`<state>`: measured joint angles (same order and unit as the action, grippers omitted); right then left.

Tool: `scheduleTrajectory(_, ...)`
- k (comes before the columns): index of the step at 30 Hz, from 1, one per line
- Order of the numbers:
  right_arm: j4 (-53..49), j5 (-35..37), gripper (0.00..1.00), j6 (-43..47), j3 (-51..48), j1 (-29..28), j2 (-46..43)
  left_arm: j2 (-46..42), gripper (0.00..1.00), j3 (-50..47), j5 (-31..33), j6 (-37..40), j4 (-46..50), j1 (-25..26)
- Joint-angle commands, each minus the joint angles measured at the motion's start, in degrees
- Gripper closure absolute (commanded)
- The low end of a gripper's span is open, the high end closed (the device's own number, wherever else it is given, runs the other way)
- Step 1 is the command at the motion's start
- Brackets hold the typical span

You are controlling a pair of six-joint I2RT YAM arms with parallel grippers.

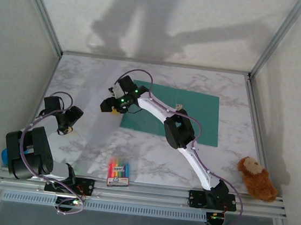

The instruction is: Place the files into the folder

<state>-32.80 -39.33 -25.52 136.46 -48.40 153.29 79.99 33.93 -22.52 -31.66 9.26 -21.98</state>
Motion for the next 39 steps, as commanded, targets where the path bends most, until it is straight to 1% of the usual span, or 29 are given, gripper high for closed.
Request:
scheduleTrajectory(1,-4.11,-2.29,0.26,-1.49,-1.82,-2.61,-0.43,0.84,0.18,-0.27,-2.85,0.39,-0.03,0.11)
scheduleTrajectory(9,-3.94,-1.97,0.26,-1.40,-3.30,-2.58,-1.59,1.06,0.14,-0.27,-2.87,0.55,0.02,0.17)
scheduleTrajectory(16,-3.45,-2.10,0.26,-2.05,-3.96,-2.63,-2.01,0.35,0.12,-0.86,-5.36,0.09,-0.99,0.38)
scheduleTrajectory(18,-2.70,-2.57,0.26,-2.59,-4.59,-2.59,-2.27,0.01,0.14,-1.04,-6.45,-0.14,-1.49,0.61)
scheduleTrajectory(28,0.53,-4.36,0.26,-5.37,-7.73,-2.66,-3.68,-2.01,0.24,-1.50,-7.49,-1.18,-1.80,1.06)
scheduleTrajectory(39,2.23,-5.54,0.26,-7.22,-8.71,-2.62,-4.58,-1.76,0.28,-2.55,-9.12,-1.56,-2.47,1.19)
